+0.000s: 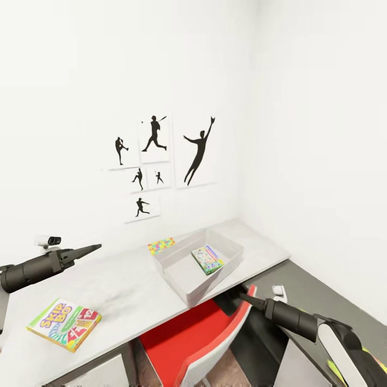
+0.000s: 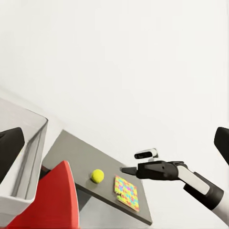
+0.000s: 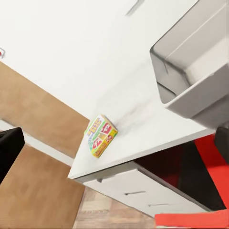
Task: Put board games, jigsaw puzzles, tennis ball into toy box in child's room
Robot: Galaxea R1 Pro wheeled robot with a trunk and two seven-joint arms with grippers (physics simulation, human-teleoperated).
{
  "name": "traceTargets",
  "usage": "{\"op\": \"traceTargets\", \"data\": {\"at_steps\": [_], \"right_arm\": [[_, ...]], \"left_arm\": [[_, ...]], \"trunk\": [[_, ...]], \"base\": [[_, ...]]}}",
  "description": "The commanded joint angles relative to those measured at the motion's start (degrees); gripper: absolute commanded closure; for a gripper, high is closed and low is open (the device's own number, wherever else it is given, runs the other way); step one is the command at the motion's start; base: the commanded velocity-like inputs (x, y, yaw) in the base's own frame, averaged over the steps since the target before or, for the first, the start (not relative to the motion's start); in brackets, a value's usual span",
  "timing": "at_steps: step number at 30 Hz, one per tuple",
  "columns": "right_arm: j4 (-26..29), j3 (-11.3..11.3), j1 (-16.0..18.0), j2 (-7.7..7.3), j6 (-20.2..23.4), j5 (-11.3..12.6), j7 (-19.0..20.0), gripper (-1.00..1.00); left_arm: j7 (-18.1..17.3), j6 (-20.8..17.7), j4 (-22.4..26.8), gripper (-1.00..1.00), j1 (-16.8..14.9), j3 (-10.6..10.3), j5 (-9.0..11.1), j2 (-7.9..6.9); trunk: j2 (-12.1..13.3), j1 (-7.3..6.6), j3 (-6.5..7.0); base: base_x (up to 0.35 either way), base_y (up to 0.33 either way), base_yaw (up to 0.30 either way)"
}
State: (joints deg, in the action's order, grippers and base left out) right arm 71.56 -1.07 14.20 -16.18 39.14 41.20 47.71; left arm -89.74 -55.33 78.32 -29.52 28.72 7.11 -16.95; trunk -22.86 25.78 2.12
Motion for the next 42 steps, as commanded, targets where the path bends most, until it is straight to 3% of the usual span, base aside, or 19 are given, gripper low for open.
{"op": "traceTargets", "data": {"at_steps": [1,8,27,42], "right_arm": [[-0.06,0.14,0.03,-0.03,0.34,0.42,-0.07,-1.0],[-0.68,1.52,0.04,0.01,0.36,0.43,0.0,-1.0],[-1.43,1.85,0.04,0.0,0.5,0.46,0.01,-1.0],[-5.23,1.62,0.04,0.12,-1.56,0.06,-0.05,-1.0]], "left_arm": [[-0.26,-0.62,0.0,-1.0,-0.01,0.02,-0.08,-0.01],[-0.26,-0.65,0.0,-1.0,-0.01,0.02,-0.08,-0.01],[-0.26,-0.63,0.0,-1.0,-0.01,0.02,-0.08,-0.01],[-0.26,-0.62,0.0,-1.0,-0.01,-0.04,-0.08,0.13]], "trunk": [[-0.06,0.0,-0.12],[-0.06,0.0,-0.57],[-0.06,0.0,-1.22],[-0.06,0.0,-1.31]], "base": [[-0.21,0.089,-0.117],[-0.207,0.081,-0.184],[-0.156,0.06,-0.254],[-0.049,0.001,-0.042]]}}
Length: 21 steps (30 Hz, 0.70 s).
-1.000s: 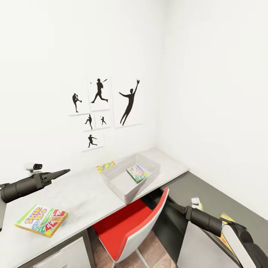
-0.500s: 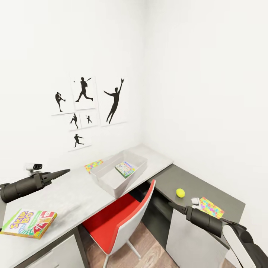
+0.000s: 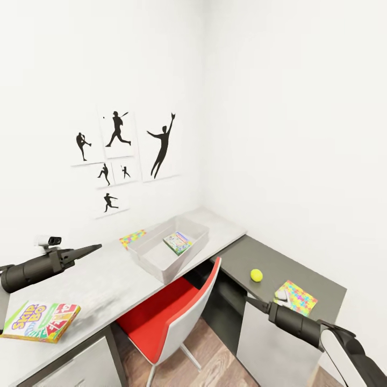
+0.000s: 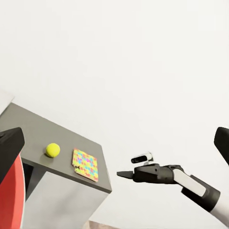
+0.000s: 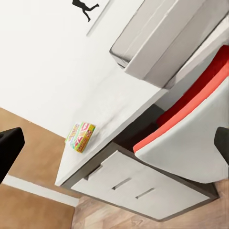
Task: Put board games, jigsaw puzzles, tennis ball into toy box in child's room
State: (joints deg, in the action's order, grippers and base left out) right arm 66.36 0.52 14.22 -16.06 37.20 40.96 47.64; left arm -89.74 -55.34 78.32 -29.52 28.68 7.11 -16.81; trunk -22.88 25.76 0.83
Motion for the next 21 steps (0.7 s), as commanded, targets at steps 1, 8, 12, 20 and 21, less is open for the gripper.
{"op": "traceTargets", "data": {"at_steps": [1,8,12,20,21], "right_arm": [[-0.55,0.01,0.02,0.02,0.07,0.27,0.02,-1.0],[-1.39,0.14,0.02,0.02,-0.03,0.26,-0.07,-1.0],[-1.58,0.2,0.02,0.06,0.06,0.45,-0.07,-1.0],[-3.03,0.32,0.02,0.0,-0.24,0.66,0.06,-1.0],[-3.14,0.33,0.02,-0.01,-0.26,0.64,0.1,-1.0]], "left_arm": [[-0.26,-0.61,-0.01,-1.0,-0.02,0.02,-0.08,0.0],[-0.26,-0.8,-0.14,-1.0,0.06,1.5,-0.08,-0.18],[-0.26,-0.74,-0.23,-1.0,0.09,2.93,-0.08,-0.23],[-0.26,-0.78,-0.27,-1.0,0.09,3.62,-0.06,-0.24],[-0.26,-0.8,-0.27,-1.0,0.1,3.91,-0.05,-0.24]], "trunk": [[-0.04,0.02,-0.02],[-0.04,0.02,-0.03],[-0.04,0.02,-0.03],[-0.04,0.02,-0.03],[-0.04,0.02,-0.03]], "base": [[-0.004,0.0,-0.002],[-0.001,0.0,-0.001],[0.0,0.0,0.0],[0.0,0.0,0.0],[0.0,0.0,0.0]]}}
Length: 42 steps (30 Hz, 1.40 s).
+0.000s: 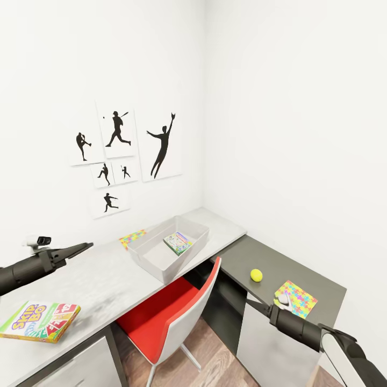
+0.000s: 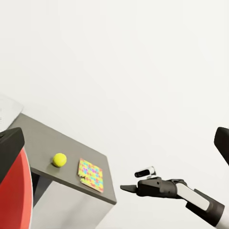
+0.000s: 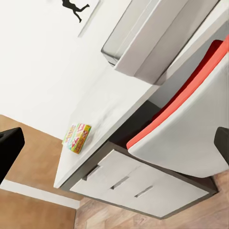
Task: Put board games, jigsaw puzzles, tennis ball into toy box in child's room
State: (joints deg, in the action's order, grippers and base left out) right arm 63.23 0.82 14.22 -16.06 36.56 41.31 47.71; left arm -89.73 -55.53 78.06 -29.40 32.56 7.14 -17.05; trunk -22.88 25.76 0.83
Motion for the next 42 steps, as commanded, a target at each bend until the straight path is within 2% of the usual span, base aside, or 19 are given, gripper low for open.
{"op": "traceTargets", "data": {"at_steps": [1,8,22,30,42], "right_arm": [[-0.06,0.04,0.02,-0.01,0.38,0.31,0.04,-1.0],[0.04,-0.01,0.02,0.0,0.33,0.27,0.2,-1.0],[-0.29,0.06,0.02,0.06,0.36,0.43,0.34,-1.0],[-0.31,0.03,0.02,0.03,0.32,0.4,0.36,-1.0],[-0.38,0.14,0.02,0.05,0.42,0.44,0.29,-1.0]], "left_arm": [[-0.27,-0.61,-0.01,-1.0,-0.02,0.13,-0.09,0.0],[-0.27,-0.71,-0.01,-1.0,0.03,0.53,-0.1,0.0],[-0.27,-0.72,0.05,-1.0,0.03,0.49,-0.11,0.07],[-0.27,-0.72,0.07,-1.0,0.02,0.42,-0.11,0.15],[-0.27,-0.67,0.08,-1.0,-0.01,0.4,-0.11,0.34]], "trunk": [[-0.04,0.02,-0.02],[-0.04,0.02,-0.02],[-0.04,0.02,-0.02],[-0.04,0.02,-0.05],[-0.04,0.02,-0.89]], "base": [[0.0,0.0,0.0],[0.0,0.0,-0.021],[0.0,0.0,-0.227],[0.0,0.0,-0.045],[0.0,0.0,-0.101]]}}
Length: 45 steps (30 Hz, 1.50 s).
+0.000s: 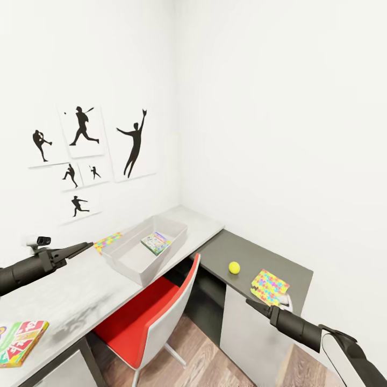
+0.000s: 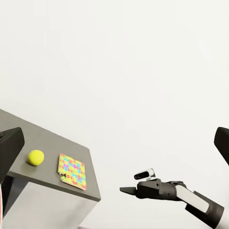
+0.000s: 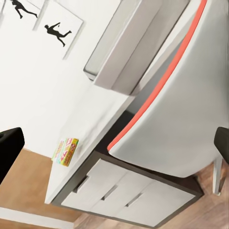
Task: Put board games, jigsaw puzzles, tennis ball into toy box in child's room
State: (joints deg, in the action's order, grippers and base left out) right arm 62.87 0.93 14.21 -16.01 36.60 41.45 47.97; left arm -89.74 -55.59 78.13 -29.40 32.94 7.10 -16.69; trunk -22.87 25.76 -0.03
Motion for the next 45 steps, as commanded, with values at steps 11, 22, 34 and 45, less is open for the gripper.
{"op": "traceTargets", "data": {"at_steps": [11,22,34,45], "right_arm": [[-0.03,0.05,0.03,0.01,0.32,0.29,-0.02,-1.0],[-0.04,1.55,0.03,0.01,0.32,0.29,-0.14,-1.0],[-0.36,1.96,0.03,0.01,0.32,0.29,-0.16,-1.0],[-0.47,1.97,0.03,0.02,0.32,0.29,-0.16,-1.0]], "left_arm": [[-0.26,-0.47,0.14,-1.0,0.01,0.02,-0.07,0.08],[-0.26,-0.42,0.18,-1.0,0.01,0.01,-0.07,0.08],[-0.26,-0.4,0.18,-1.0,0.04,0.01,-0.07,0.08],[-0.26,-0.4,0.18,-1.0,0.04,0.01,-0.07,0.09]], "trunk": [[-0.05,0.02,-0.94],[-0.05,0.02,-1.74],[-0.05,0.02,-2.52],[-0.05,0.02,-3.18]], "base": [[-0.052,0.097,-0.16],[-0.166,0.25,-0.194],[-0.161,0.121,-0.214],[-0.08,0.006,-0.222]]}}
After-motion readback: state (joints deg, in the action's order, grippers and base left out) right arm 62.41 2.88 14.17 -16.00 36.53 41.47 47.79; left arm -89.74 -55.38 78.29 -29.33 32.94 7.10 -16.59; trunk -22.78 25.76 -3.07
